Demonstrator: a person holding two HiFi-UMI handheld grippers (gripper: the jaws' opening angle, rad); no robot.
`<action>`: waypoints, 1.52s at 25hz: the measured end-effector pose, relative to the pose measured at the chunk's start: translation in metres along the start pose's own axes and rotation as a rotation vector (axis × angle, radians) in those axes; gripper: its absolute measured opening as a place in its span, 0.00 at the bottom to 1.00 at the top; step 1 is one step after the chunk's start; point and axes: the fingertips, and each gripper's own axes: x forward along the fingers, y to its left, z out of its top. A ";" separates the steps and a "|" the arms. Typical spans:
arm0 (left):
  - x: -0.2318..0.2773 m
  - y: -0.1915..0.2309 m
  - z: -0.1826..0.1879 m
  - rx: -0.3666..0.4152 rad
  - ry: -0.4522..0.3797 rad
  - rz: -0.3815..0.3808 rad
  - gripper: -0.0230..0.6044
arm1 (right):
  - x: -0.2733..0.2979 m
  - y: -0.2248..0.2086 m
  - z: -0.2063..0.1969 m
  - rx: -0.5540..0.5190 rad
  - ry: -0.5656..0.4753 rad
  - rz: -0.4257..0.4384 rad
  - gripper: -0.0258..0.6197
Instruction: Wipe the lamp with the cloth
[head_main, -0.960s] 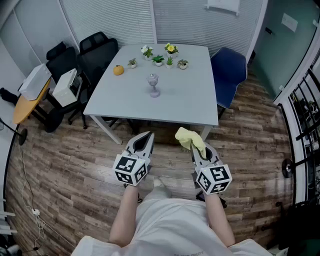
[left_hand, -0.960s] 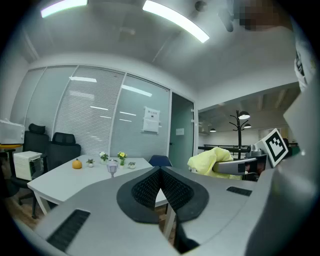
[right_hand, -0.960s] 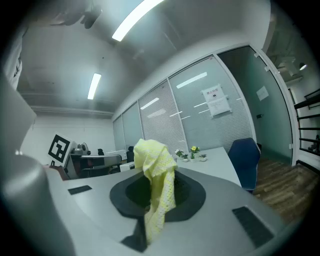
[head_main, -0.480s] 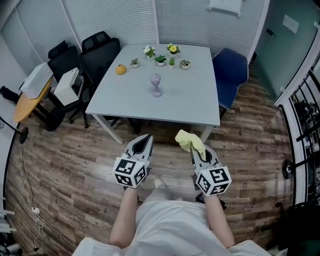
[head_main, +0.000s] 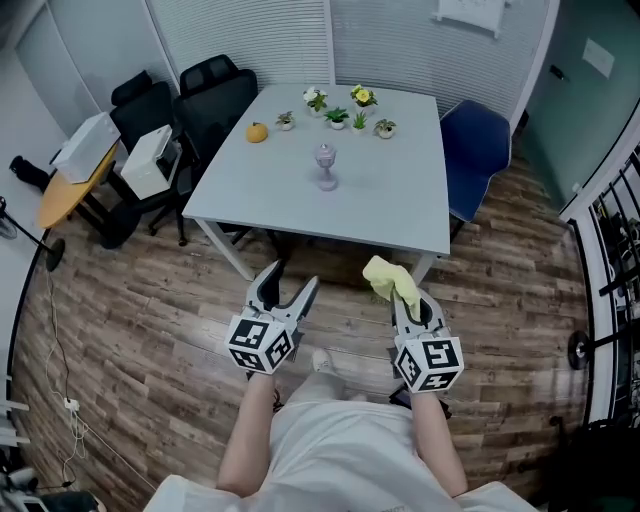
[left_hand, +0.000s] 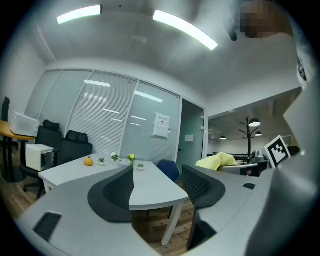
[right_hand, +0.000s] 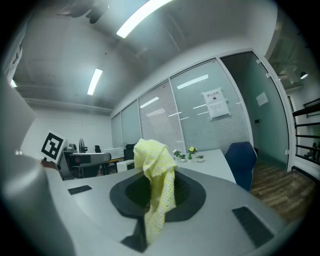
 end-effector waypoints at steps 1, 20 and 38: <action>0.001 0.002 -0.003 -0.002 0.010 0.001 0.50 | 0.003 0.000 -0.001 0.007 0.000 0.005 0.10; 0.149 0.134 -0.037 -0.087 0.108 -0.040 0.49 | 0.180 -0.037 -0.029 0.008 0.148 -0.040 0.10; 0.341 0.283 -0.066 -0.056 0.303 -0.245 0.50 | 0.401 -0.079 -0.022 0.029 0.234 -0.194 0.10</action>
